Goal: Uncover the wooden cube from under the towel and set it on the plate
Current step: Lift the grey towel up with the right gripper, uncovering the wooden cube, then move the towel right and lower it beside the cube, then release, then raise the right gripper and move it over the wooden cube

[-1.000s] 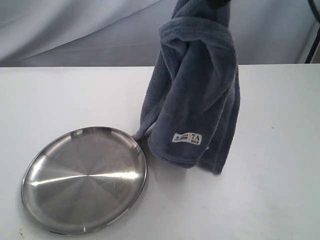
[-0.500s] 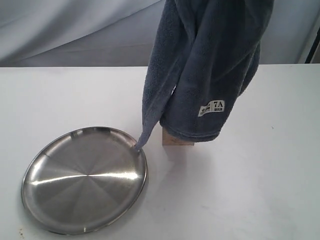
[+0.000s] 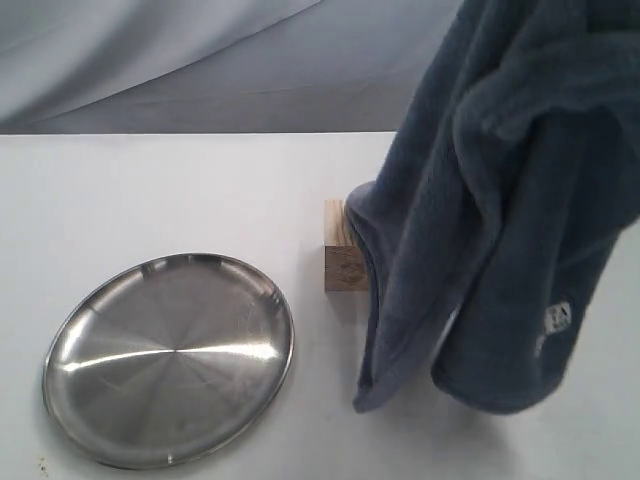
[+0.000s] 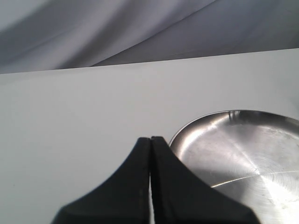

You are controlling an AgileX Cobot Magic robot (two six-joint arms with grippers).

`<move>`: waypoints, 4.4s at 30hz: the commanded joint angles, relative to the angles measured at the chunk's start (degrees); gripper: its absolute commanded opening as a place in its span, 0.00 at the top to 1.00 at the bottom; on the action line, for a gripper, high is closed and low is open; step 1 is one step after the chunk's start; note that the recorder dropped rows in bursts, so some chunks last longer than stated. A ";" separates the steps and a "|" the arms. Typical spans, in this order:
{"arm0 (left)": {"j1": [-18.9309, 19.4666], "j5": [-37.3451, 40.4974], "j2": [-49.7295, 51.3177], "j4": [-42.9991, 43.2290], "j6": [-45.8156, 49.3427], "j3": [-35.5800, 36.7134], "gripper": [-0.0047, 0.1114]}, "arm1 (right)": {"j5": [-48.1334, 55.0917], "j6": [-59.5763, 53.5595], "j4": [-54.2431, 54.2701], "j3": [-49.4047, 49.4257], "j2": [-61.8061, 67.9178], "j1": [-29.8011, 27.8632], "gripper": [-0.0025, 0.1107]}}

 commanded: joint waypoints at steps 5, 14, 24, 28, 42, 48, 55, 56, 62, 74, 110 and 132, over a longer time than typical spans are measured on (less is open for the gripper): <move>0.06 -0.78 -0.18 -0.30 0.04 0.29 0.95 | 7.35 1.80 0.22 3.58 -0.50 -0.06 0.98; 0.06 -0.78 -0.18 -0.30 0.04 0.29 0.95 | 5.22 1.39 -1.93 7.96 -0.62 -0.06 0.98; 0.06 -0.78 -0.18 -0.30 0.04 0.29 0.95 | 2.31 8.64 -6.95 7.96 -4.59 -0.06 0.98; 0.06 -0.78 -0.18 -0.30 0.04 0.29 0.95 | -1.98 8.76 -6.35 7.96 -9.33 -0.06 0.98; 0.06 -0.78 -0.18 -0.30 0.04 0.29 0.95 | -4.10 8.88 -4.90 7.96 -13.21 -0.06 0.98; 0.06 -0.78 -0.18 -0.30 0.04 0.29 0.95 | -4.44 9.31 -4.73 8.93 -13.20 -0.06 0.98; 0.06 -0.78 -0.18 -0.30 0.04 0.29 0.95 | -4.47 9.31 2.97 14.57 -13.20 -0.06 0.98; 0.06 -0.78 -0.18 -0.30 0.04 0.29 0.95 | -4.08 9.31 4.24 15.65 -13.20 -0.06 0.98; 0.06 -0.78 -0.18 -0.30 0.04 0.29 0.95 | -3.30 9.31 3.24 27.54 -13.20 -0.06 0.98; 0.06 -0.78 -0.18 -0.30 0.04 0.29 0.95 | -23.25 9.78 9.32 46.29 -7.07 -0.06 0.98; 0.06 -0.78 -0.18 -0.30 0.04 0.29 0.95 | -32.36 -1.61 27.90 46.51 28.62 0.04 0.49; 0.06 -0.78 -0.18 -0.30 0.04 0.29 0.95 | -18.51 -1.61 23.79 41.98 16.49 0.04 0.10</move>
